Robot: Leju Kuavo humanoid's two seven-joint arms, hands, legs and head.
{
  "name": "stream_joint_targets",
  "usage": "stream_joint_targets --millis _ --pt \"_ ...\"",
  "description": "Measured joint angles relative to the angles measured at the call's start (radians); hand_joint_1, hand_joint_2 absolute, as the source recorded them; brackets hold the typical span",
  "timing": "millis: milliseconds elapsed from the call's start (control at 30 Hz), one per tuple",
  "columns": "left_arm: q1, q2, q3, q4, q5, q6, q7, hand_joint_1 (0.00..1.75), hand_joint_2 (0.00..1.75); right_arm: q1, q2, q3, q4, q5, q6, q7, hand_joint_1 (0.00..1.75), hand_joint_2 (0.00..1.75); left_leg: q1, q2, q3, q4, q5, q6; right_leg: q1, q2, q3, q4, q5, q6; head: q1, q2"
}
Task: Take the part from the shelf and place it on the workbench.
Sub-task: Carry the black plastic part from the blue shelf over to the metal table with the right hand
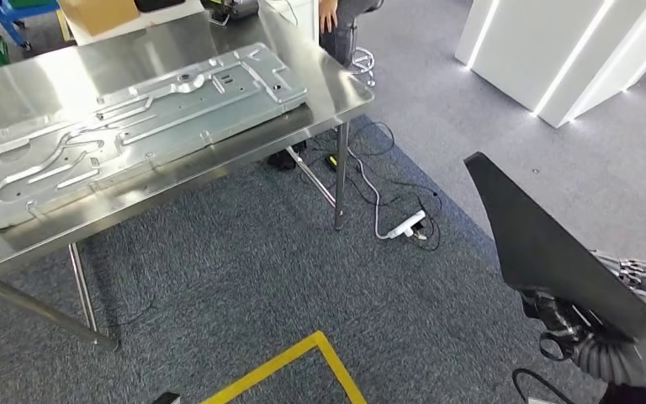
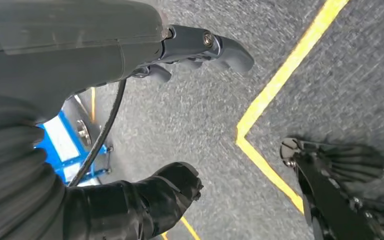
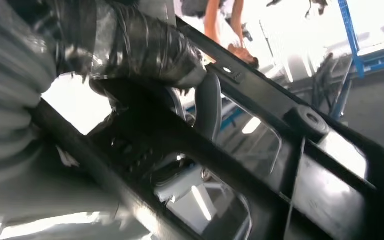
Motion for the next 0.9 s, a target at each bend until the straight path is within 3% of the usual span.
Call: stream_joint_targets --millis 67,133,200,233,267,300,400,433,533,600,633,700,767,800,833,900 --pt "-0.003 0.002 0.001 0.000 0.001 -0.001 0.000 0.00 1.75 -0.010 0.001 0.007 0.006 0.003 -0.001 0.002 1.75 1.75 0.001 0.027 -0.053 0.093 -0.008 -0.009 -0.003 -0.010 0.033 -0.018 -0.012 -0.009 -0.002 0.000" --pt "-0.005 0.002 0.003 0.000 0.002 -0.001 0.000 0.00 1.75 -0.016 0.001 0.012 0.014 0.003 -0.002 0.003 1.75 1.75 0.004 0.044 -0.129 0.198 -0.062 -0.017 -0.003 -0.021 0.060 -0.025 -0.031 -0.012 -0.004 0.000" --pt "-0.005 0.003 0.004 0.000 0.002 -0.001 -0.001 0.00 1.75 -0.019 0.001 0.016 0.020 0.003 -0.002 0.004 1.75 1.75 0.008 0.048 -0.180 0.245 -0.117 -0.024 -0.005 -0.030 0.084 -0.026 -0.051 -0.010 -0.004 0.000" --pt "-0.003 0.003 0.005 0.000 0.002 -0.001 0.000 0.00 1.75 -0.019 0.001 0.018 0.023 0.003 -0.002 0.005 1.75 1.75 0.010 0.049 -0.191 0.237 -0.124 -0.027 -0.006 -0.033 0.097 -0.026 -0.062 -0.008 -0.004 0.000" --pt "-0.001 0.003 0.006 0.000 0.002 -0.001 0.000 0.00 1.75 -0.019 0.001 0.020 0.025 0.003 -0.002 0.005 1.75 1.75 0.012 0.052 -0.195 0.212 -0.116 -0.031 -0.008 -0.036 0.113 -0.026 -0.074 -0.006 -0.004 0.000" --pt "0.002 0.003 0.007 0.000 0.001 -0.001 0.000 0.00 1.75 -0.020 0.001 0.022 0.029 0.003 -0.003 0.006 1.75 1.75 0.015 0.057 -0.193 0.163 -0.080 -0.033 -0.009 -0.041 0.133 -0.026 -0.089 -0.002 -0.004 0.000" --pt "0.006 0.003 0.012 0.000 0.001 -0.001 0.000 0.00 1.75 -0.024 0.002 0.028 0.039 0.004 -0.004 0.007 1.75 1.75 0.015 0.093 -0.183 0.007 0.090 -0.026 -0.007 -0.054 0.175 -0.017 -0.141 0.013 -0.002 0.000" --pt "0.006 0.003 0.013 0.000 0.001 -0.001 0.000 0.00 1.75 -0.026 0.002 0.030 0.042 0.004 -0.005 0.008 1.75 1.75 0.013 0.097 -0.182 -0.009 0.114 -0.018 -0.006 -0.059 0.185 -0.014 -0.155 0.021 -0.002 0.000" --pt "0.002 0.003 0.016 0.000 0.001 -0.002 0.001 0.00 1.75 -0.032 0.003 0.033 0.045 0.004 -0.007 0.011 1.75 1.75 0.011 0.080 -0.158 -0.016 0.103 0.005 -0.010 -0.060 0.207 0.004 -0.170 0.039 -0.001 0.000" --pt "-0.001 0.005 0.019 -0.001 0.001 -0.002 0.001 0.00 1.75 -0.037 0.003 0.033 0.048 0.003 -0.009 0.011 1.75 1.75 0.013 0.067 -0.133 -0.022 0.091 0.017 -0.018 -0.042 0.168 0.080 -0.177 0.046 0.000 0.000" --pt "-0.002 0.006 0.020 -0.001 0.001 -0.002 0.001 0.00 1.75 -0.038 0.003 0.034 0.050 0.003 -0.010 0.012 1.75 1.75 0.013 0.060 -0.123 -0.023 0.083 0.022 -0.021 -0.033 0.129 0.140 -0.190 0.050 0.001 0.000" --pt "-0.003 0.006 0.022 -0.001 0.000 -0.001 0.001 0.00 1.75 -0.038 0.003 0.036 0.055 0.003 -0.011 0.012 1.75 1.75 0.012 0.045 -0.100 -0.023 0.062 0.025 -0.022 -0.028 0.035 0.249 -0.245 0.054 0.001 0.000" --pt "-0.002 0.006 0.022 -0.001 0.000 -0.001 0.001 0.00 1.75 -0.039 0.003 0.039 0.060 0.003 -0.011 0.013 1.75 1.75 0.012 0.028 -0.066 -0.023 0.035 0.024 -0.022 -0.027 -0.025 0.267 -0.281 0.054 0.001 0.000" --pt "-0.001 0.006 0.022 -0.001 -0.001 -0.002 0.001 0.00 1.75 -0.039 0.003 0.040 0.062 0.003 -0.011 0.013 1.75 1.75 0.012 0.018 -0.044 -0.023 0.019 0.023 -0.022 -0.025 -0.036 0.230 -0.263 0.051 0.001 0.000" --pt "-0.001 0.005 0.023 -0.001 -0.002 -0.002 0.001 0.00 1.75 -0.041 0.003 0.040 0.063 0.003 -0.011 0.014 1.75 1.75 0.013 0.010 -0.025 -0.023 0.004 0.020 -0.020 -0.018 -0.040 0.173 -0.210 0.048 0.001 0.000" --pt "0.000 0.003 0.023 -0.001 -0.003 -0.002 0.001 0.00 1.75 -0.045 0.002 0.042 0.069 0.003 -0.010 0.017 1.75 1.75 0.016 -0.007 0.007 -0.025 -0.024 0.012 -0.013 0.002 -0.038 0.075 -0.071 0.038 0.004 0.000"
